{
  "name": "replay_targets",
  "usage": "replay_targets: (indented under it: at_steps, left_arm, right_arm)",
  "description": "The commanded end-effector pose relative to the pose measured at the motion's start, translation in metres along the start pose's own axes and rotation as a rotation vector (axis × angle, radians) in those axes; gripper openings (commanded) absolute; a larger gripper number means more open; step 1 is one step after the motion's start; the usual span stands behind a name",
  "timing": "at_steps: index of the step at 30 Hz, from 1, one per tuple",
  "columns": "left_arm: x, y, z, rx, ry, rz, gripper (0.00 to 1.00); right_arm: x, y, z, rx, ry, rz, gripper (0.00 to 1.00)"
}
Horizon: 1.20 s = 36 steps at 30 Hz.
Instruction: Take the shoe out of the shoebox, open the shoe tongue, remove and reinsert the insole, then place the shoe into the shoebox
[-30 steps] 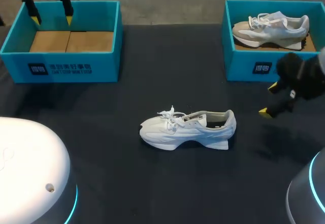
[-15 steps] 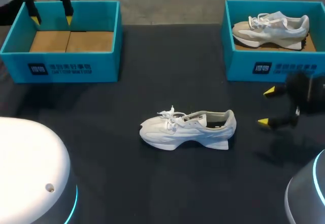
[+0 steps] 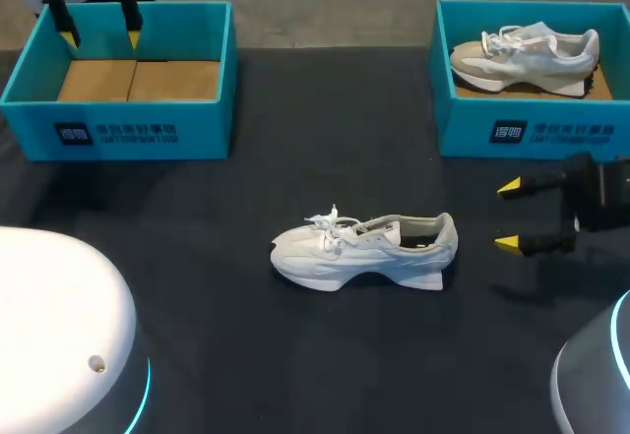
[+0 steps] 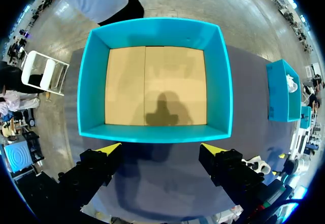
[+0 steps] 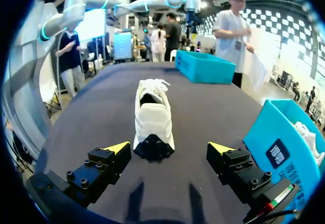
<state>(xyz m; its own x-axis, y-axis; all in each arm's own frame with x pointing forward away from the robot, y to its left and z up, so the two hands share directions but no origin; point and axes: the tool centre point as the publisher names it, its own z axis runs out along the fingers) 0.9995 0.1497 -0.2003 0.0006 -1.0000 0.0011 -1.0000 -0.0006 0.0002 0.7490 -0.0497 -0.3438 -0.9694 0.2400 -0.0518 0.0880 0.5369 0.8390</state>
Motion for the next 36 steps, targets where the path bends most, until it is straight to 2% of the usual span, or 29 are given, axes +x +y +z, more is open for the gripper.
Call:
replay_targets:
  at_steps: [1, 9, 20, 25, 30, 36]
  left_arm:
    - [0.000, 0.000, 0.000, 0.000, -0.001, 0.000, 1.00]
    - [0.000, 0.000, 0.000, 0.000, -0.001, 0.000, 1.00]
    - [0.000, 0.000, 0.000, 0.000, -0.001, 0.000, 1.00]
    - [0.000, 0.000, 0.000, 0.000, -0.001, 0.000, 1.00]
    - [0.000, 0.000, 0.000, 0.000, -0.001, 0.000, 1.00]
    - [0.000, 0.000, 0.000, 0.000, -0.001, 0.000, 1.00]
  right_arm:
    - [-0.009, -0.007, 0.015, -0.018, 0.032, -0.006, 1.00]
    - [-0.003, -0.014, 0.022, -0.047, 0.033, -0.008, 1.00]
    - [0.005, -0.032, 0.013, -0.117, 0.004, -0.020, 1.00]
    - [0.005, -0.038, 0.016, -0.110, 0.014, -0.024, 1.00]
    - [0.005, -0.042, 0.013, -0.140, 0.024, -0.040, 1.00]
    - [0.007, -0.048, 0.012, -0.120, 0.029, -0.035, 1.00]
